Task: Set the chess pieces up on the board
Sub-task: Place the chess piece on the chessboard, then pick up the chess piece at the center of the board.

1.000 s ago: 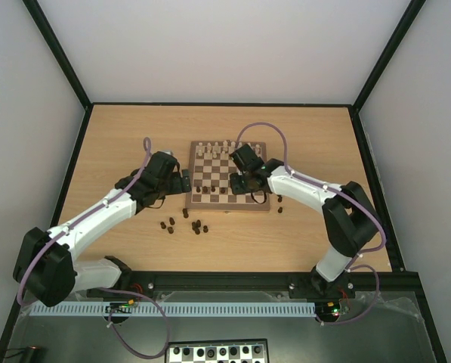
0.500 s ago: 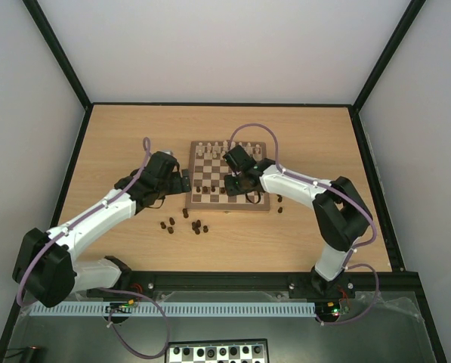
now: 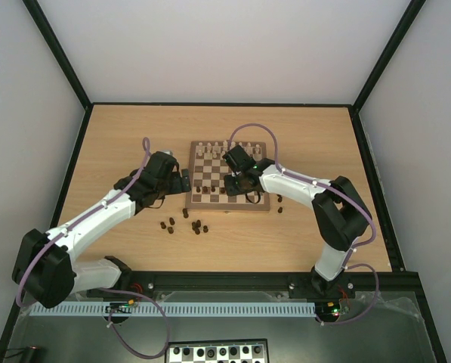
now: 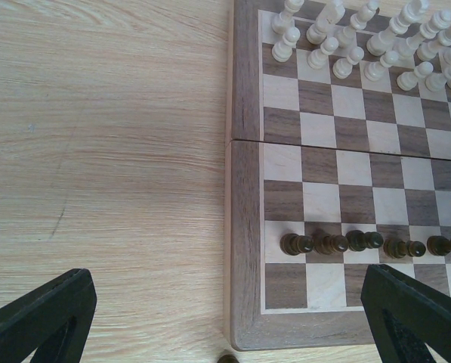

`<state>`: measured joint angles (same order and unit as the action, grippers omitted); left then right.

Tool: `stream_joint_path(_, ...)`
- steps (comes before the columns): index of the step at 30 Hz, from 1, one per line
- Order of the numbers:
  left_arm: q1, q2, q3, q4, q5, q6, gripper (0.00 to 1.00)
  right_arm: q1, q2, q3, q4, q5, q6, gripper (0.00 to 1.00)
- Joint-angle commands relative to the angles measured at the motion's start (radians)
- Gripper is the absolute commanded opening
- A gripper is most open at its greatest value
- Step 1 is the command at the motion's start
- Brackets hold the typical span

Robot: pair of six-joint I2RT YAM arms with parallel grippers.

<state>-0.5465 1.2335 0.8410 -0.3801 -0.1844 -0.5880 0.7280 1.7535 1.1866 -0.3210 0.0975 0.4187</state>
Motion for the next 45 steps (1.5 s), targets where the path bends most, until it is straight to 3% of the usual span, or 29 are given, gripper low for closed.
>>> stream_joint_path(1,0.004,-0.022,-0.010,-0.009,-0.015,-0.006,1.00,0.008,0.003,0.017,-0.051,0.007,-0.003,0.28)
stream_joint_path(8,0.004,-0.032,-0.005,-0.013,-0.016,-0.006,0.99,0.008,-0.051,0.016,-0.067,0.063,-0.005,0.32)
stream_joint_path(17,0.003,-0.034,-0.005,-0.014,-0.009,-0.001,0.99,-0.003,-0.084,-0.013,-0.091,0.147,0.015,0.29)
stream_joint_path(20,0.005,-0.042,-0.008,-0.009,0.003,-0.004,1.00,-0.046,-0.142,-0.051,-0.088,0.197,0.036,0.44)
stream_joint_path(23,0.004,-0.048,-0.010,-0.005,0.014,-0.002,1.00,-0.102,-0.228,-0.128,-0.061,0.245,0.061,0.72)
stream_joint_path(27,0.004,-0.052,-0.015,0.003,0.030,0.000,0.99,-0.181,-0.340,-0.222,-0.036,0.285,0.109,1.00)
stream_joint_path(32,0.001,-0.052,-0.022,0.017,0.044,0.000,1.00,-0.268,-0.385,-0.312,-0.003,0.264,0.148,0.99)
stream_joint_path(38,0.001,-0.054,-0.024,0.018,0.049,0.002,0.99,-0.315,-0.328,-0.352,0.037,0.215,0.161,1.00)
stream_joint_path(40,-0.001,-0.057,-0.027,0.020,0.048,0.003,0.99,-0.318,-0.311,-0.366,0.059,0.198,0.157,0.88)
stream_joint_path(42,-0.001,-0.057,-0.027,0.018,0.047,0.005,0.99,-0.320,-0.292,-0.369,0.074,0.185,0.153,0.63)
stream_joint_path(45,-0.001,-0.059,-0.029,0.014,0.041,0.003,0.99,-0.320,-0.264,-0.367,0.087,0.167,0.146,0.37)
